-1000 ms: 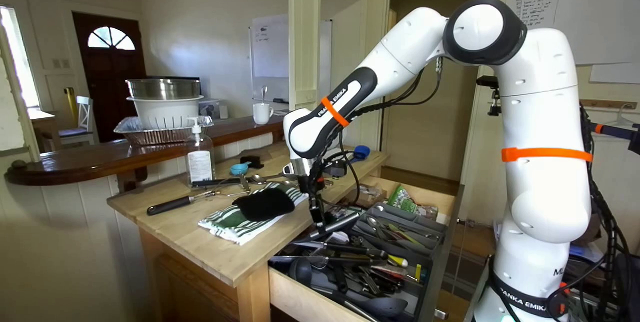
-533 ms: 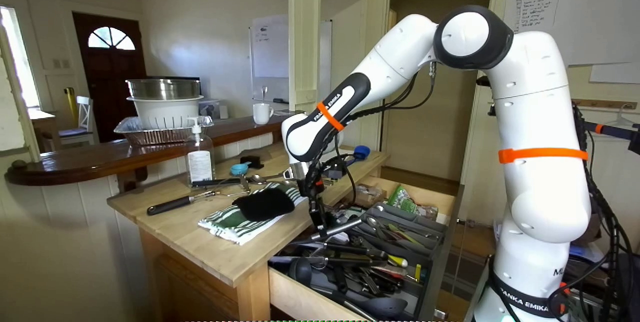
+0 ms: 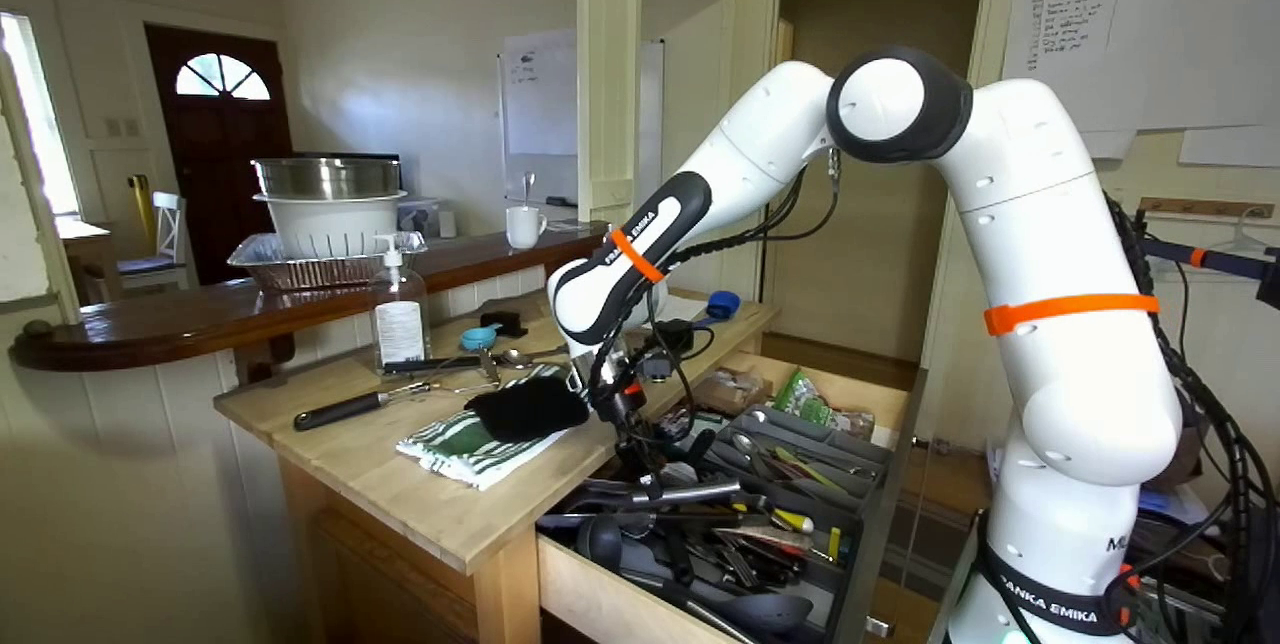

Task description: Put the spatula inside the drawer

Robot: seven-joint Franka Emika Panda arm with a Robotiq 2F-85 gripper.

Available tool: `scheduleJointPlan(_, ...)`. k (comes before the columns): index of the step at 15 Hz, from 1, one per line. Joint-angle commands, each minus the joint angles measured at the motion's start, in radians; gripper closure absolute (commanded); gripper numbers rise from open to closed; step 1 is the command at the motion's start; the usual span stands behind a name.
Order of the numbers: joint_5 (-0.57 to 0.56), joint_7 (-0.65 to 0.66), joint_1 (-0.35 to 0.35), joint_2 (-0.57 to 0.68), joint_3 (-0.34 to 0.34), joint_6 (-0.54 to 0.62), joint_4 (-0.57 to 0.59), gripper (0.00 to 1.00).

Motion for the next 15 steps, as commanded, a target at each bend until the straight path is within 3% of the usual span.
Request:
scheduleJointPlan(1,0.037,0.014,0.012,0.128,0.015,-0.019,0.128,0.94)
scheduleJointPlan(7,0.048,0.059,0.028,0.197,0.025,-0.107,0.225,0.94)
scheduleJointPlan(8,0.042,0.061,0.031,0.196,0.027,-0.118,0.228,0.88)
scheduleJointPlan(9,0.044,0.065,0.033,0.193,0.028,-0.131,0.232,0.53)
scheduleJointPlan(11,0.033,0.052,0.044,0.185,0.037,-0.165,0.236,0.57)
scheduleJointPlan(15,-0.018,0.043,0.095,0.088,0.069,-0.193,0.148,0.31)
